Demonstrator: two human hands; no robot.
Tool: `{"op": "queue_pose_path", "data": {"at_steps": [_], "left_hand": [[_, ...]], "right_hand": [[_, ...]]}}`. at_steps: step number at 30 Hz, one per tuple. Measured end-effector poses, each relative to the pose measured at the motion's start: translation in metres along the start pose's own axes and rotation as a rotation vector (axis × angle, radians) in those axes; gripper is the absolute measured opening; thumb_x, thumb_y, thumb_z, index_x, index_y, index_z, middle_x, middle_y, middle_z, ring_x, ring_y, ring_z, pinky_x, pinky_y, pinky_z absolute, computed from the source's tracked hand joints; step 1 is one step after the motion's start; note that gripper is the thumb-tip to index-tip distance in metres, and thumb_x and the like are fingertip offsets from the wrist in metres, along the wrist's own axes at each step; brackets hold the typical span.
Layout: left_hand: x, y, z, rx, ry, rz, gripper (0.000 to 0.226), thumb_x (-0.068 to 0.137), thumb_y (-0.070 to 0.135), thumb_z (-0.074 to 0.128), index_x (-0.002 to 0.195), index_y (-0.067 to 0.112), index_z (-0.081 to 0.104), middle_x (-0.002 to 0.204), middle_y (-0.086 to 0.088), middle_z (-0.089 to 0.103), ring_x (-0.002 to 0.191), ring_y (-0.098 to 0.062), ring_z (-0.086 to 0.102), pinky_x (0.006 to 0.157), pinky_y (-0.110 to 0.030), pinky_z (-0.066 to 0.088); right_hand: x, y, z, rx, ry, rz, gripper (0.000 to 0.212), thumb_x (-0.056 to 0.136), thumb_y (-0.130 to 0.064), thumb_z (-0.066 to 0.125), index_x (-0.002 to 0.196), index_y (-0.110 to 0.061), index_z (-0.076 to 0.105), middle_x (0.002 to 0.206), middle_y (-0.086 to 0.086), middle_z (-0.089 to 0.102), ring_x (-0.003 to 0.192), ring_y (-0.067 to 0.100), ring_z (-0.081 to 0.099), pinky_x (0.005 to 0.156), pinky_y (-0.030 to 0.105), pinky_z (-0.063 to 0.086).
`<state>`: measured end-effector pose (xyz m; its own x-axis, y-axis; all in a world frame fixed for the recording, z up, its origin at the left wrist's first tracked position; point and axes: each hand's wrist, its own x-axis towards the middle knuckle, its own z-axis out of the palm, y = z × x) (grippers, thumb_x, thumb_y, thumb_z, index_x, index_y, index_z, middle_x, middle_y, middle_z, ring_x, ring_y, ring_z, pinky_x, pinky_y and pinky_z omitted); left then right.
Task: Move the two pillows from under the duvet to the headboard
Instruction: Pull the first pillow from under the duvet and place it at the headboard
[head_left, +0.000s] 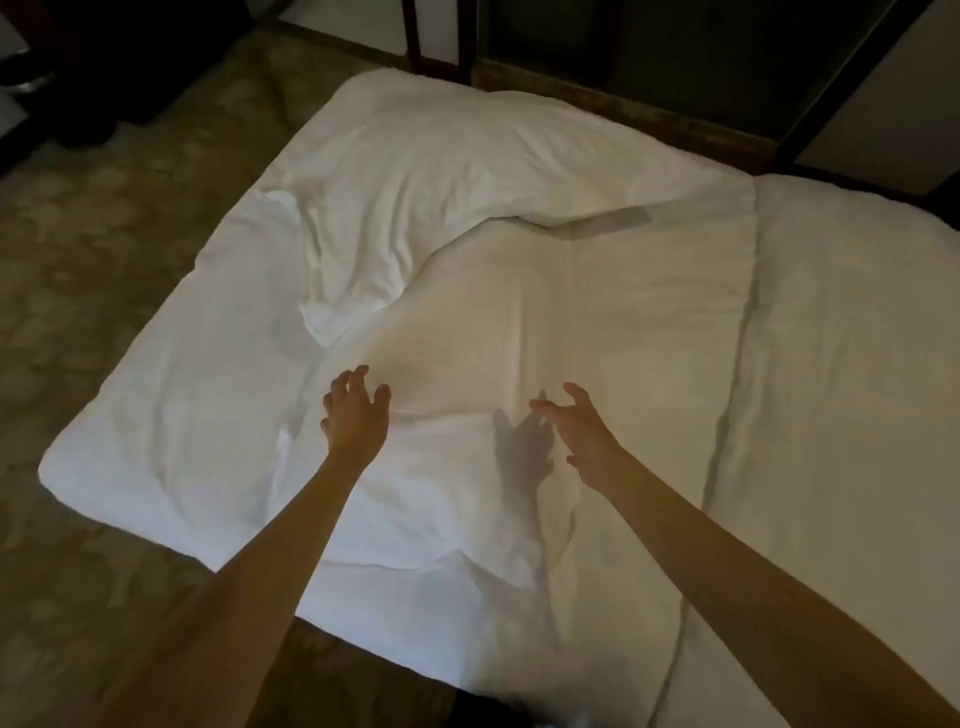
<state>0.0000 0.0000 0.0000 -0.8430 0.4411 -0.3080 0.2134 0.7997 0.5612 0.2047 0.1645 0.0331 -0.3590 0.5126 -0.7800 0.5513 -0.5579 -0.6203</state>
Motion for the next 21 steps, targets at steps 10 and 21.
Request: {"op": "queue_pose_path", "data": {"at_steps": [10,21], "left_hand": [[0.049,-0.059,-0.004,0.005,-0.114,-0.307,0.068,0.091,0.060,0.033,0.142,0.016,0.027,0.151,-0.015,0.029,0.135,-0.039,0.028,0.106,-0.060,0.022],[0.067,-0.074,-0.004,-0.108,-0.176,-0.404,0.086,0.084,0.073,0.032,0.144,0.012,0.026,0.140,-0.025,0.043,0.125,-0.043,0.044,0.103,-0.052,0.034]], "right_hand": [[0.044,-0.001,0.055,-0.339,0.429,-0.110,0.091,0.069,-0.054,0.068,0.140,-0.013,0.028,0.135,0.016,0.045,0.119,0.037,0.049,0.086,0.040,0.040],[0.066,0.015,0.030,-0.127,0.201,0.073,0.111,0.057,-0.061,0.078,0.142,-0.016,0.022,0.137,0.010,0.049,0.118,0.031,0.051,0.094,0.045,0.046]]}}
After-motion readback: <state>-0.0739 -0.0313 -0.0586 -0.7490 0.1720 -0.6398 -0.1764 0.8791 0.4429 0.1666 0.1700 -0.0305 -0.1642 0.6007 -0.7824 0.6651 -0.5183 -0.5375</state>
